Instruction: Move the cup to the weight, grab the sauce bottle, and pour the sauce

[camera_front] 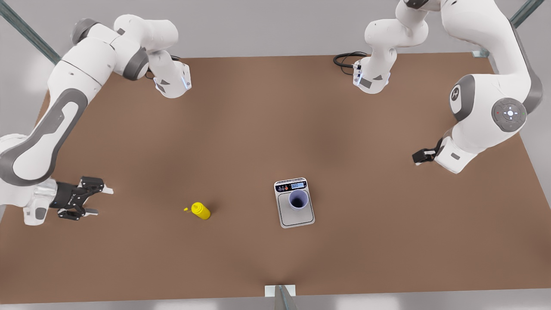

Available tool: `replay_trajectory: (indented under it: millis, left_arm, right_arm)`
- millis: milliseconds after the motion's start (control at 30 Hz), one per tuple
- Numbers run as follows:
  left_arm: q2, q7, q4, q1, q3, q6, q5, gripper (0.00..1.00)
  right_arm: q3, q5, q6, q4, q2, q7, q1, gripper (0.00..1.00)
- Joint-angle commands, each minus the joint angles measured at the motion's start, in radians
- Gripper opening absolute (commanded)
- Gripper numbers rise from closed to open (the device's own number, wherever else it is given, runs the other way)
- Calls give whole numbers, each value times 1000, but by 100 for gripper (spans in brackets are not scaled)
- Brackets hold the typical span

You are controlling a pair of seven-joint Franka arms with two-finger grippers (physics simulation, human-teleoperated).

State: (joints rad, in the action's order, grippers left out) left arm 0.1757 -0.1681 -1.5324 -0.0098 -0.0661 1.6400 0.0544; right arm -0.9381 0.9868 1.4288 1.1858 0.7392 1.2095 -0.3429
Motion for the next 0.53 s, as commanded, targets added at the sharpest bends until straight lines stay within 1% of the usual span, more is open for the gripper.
replay_trajectory:
  millis: [0, 33, 67, 100, 133, 167, 200, 233, 333, 500]
  left_arm:
    - [-8, -1, 0, 1, 0, -2, 1, 100]
    - [-22, -1, -2, 2, 2, -2, 1, 100]
    - [-33, -4, -3, 2, 2, -2, 1, 100]
    - [-42, -4, -5, 2, 3, -2, 1, 100]
    - [-50, -4, -5, 2, 2, -2, 1, 100]
    - [-58, -7, -6, 2, 3, -5, 1, 100]
    - [-64, -7, -6, 2, 3, -12, 1, 100]
    - [-68, -7, -6, 2, 3, -15, 1, 100]
    - [-71, -7, -6, 2, 3, -25, 1, 100]
    - [-68, -4, -6, 2, 3, -25, 1, 100]
  right_arm:
    - [-1, -20, 36, 2, -6, -22, -1, 100]
    - [82, -141, 137, 8, -59, -109, 25, 100]
    - [401, -469, 277, 50, -208, -307, 186, 100]
    - [592, -660, 349, 113, -290, -470, 289, 100]
    - [663, -733, 348, 136, -323, -583, 324, 100]
    - [768, -826, 349, 187, -383, -758, 349, 100]
    - [820, -887, 351, 242, -438, -887, 354, 100]
    - [838, -901, 351, 288, -485, -953, 352, 100]
    - [837, -896, 352, 357, -541, -1036, 311, 100]
    - [838, -896, 343, 356, -549, -1104, 297, 100]
